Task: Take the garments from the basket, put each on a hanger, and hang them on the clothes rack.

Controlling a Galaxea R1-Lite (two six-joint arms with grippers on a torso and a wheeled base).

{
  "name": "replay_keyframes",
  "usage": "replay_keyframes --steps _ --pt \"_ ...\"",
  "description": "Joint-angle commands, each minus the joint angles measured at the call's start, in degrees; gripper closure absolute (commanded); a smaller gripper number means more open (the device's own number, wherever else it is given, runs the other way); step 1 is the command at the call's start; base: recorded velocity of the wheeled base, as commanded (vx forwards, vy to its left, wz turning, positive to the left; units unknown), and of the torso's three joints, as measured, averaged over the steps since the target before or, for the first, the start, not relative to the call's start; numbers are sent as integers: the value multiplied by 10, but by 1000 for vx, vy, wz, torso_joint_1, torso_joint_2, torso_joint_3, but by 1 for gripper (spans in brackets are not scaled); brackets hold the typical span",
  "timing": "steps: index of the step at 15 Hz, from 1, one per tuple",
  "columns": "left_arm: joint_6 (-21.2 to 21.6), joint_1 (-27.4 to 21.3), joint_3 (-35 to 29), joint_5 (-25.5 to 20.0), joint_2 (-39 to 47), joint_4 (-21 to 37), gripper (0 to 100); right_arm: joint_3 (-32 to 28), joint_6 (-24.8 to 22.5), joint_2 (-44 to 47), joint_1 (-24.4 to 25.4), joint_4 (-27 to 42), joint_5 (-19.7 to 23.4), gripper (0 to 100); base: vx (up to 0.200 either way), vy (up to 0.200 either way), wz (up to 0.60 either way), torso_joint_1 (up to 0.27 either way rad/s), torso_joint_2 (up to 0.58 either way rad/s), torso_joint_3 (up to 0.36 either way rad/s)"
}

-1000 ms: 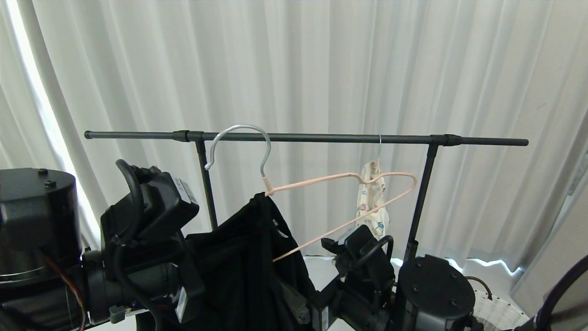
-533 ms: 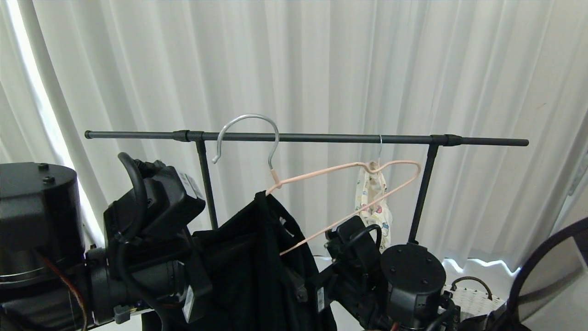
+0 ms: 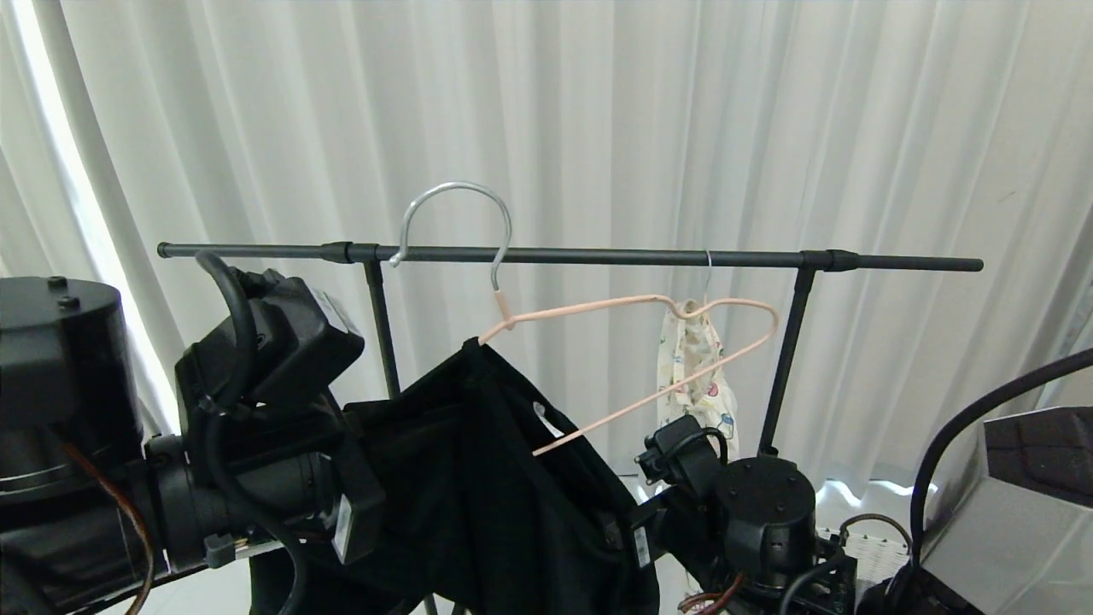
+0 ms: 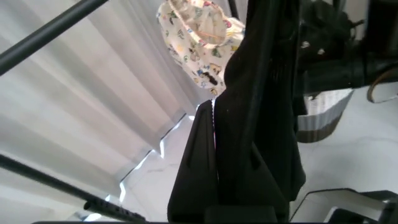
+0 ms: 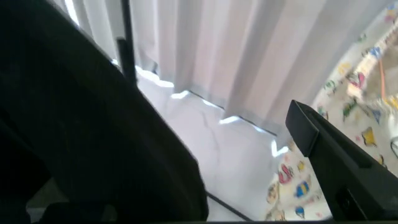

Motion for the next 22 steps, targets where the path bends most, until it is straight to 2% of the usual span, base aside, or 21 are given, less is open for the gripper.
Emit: replay_keyframes --steps 1,4,7,11,13,22 --pt "3 28 6 5 0 0 100 26 -9 -6 -18 -3 -1 0 0 0 0 0 0 0" --pt "10 38 27 14 -2 -1 100 43 -20 -39 -30 -4 8 0 0 0 0 0 0 0" --pt "42 38 63 19 -3 -5 100 63 -17 -74 -34 -4 12 0 0 0 0 0 0 0" --pt "43 43 118 19 -1 -83 100 97 -18 -108 -73 -4 23 0 0 0 0 0 0 0" --pt "42 43 139 19 -6 -100 100 97 -20 -117 -102 -2 35 0 0 0 0 0 0 0" --pt "42 43 181 15 -29 -101 100 96 -35 -128 -163 1 67 0 0 0 0 0 0 0"
